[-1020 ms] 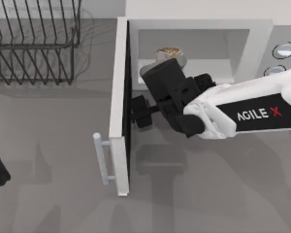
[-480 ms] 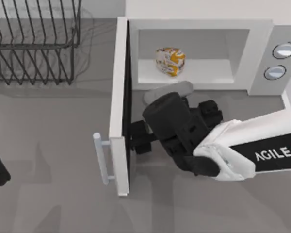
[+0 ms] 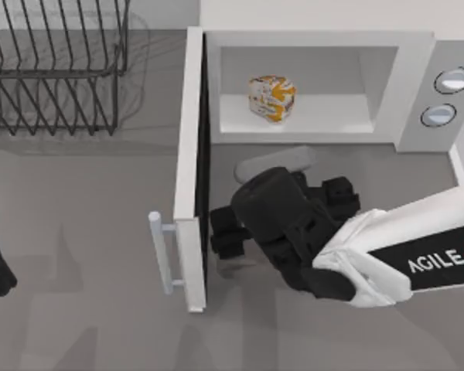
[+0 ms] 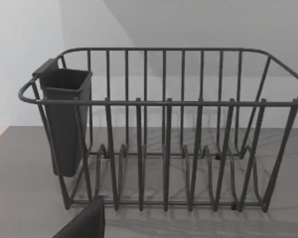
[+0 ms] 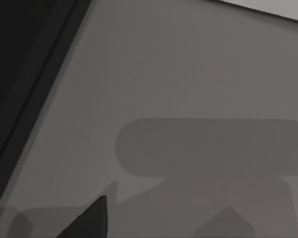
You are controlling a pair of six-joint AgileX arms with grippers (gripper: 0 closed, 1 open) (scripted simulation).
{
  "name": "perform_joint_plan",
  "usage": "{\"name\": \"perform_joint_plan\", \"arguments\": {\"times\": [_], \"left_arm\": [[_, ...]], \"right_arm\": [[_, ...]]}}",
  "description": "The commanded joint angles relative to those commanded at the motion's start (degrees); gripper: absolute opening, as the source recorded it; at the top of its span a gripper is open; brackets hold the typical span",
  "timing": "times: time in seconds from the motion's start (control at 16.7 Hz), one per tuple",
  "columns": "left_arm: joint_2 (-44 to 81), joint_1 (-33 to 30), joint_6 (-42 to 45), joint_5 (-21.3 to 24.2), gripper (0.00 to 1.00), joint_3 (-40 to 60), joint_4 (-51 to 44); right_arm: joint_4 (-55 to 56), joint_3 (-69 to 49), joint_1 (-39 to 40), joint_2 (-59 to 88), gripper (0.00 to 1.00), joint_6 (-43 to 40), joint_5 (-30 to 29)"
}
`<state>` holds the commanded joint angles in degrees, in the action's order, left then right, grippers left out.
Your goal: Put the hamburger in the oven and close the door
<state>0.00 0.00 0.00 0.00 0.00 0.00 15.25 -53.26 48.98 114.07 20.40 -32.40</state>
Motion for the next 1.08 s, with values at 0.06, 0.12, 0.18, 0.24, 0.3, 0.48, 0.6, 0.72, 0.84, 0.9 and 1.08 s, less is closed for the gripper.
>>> {"name": "perform_joint_plan", "arguments": {"times": [0.06, 0.12, 0.18, 0.24, 0.3, 0.48, 0.6, 0.72, 0.84, 0.9, 1.08], "left_arm": [[0.0, 0.0, 0.0, 0.0, 1.0, 0.0, 0.0], [0.0, 0.0, 0.0, 0.0, 1.0, 0.0, 0.0], [0.0, 0.0, 0.0, 0.0, 1.0, 0.0, 0.0], [0.0, 0.0, 0.0, 0.0, 1.0, 0.0, 0.0], [0.0, 0.0, 0.0, 0.0, 1.0, 0.0, 0.0], [0.0, 0.0, 0.0, 0.0, 1.0, 0.0, 0.0], [0.0, 0.0, 0.0, 0.0, 1.0, 0.0, 0.0], [0.0, 0.0, 0.0, 0.0, 1.0, 0.0, 0.0], [0.0, 0.0, 0.0, 0.0, 1.0, 0.0, 0.0], [0.0, 0.0, 0.0, 0.0, 1.0, 0.0, 0.0], [0.0, 0.0, 0.0, 0.0, 1.0, 0.0, 0.0]], "right_arm": [[0.0, 0.0, 0.0, 0.0, 1.0, 0.0, 0.0], [-0.1, 0.0, -0.5, 0.0, 1.0, -0.1, 0.0], [-0.1, 0.0, -0.5, 0.0, 1.0, -0.1, 0.0], [0.2, -0.5, -0.5, -0.5, 1.0, -0.1, -0.1], [0.4, -1.2, -0.5, -1.2, 1.0, -0.1, -0.3], [-0.2, -3.0, -0.4, -3.3, 1.0, -0.1, -0.7], [-1.5, -4.0, -0.4, -4.5, 1.0, -0.2, -0.8], [-3.3, -5.0, -0.4, -5.7, 1.0, -0.2, -0.8], [-5.5, -5.8, -0.4, -6.9, 1.0, -0.2, -0.8], [-6.7, -6.2, -0.4, -7.5, 1.0, -0.2, -0.8], [-10.7, -7.3, -0.4, -9.2, 1.0, -0.3, -0.7]]}}
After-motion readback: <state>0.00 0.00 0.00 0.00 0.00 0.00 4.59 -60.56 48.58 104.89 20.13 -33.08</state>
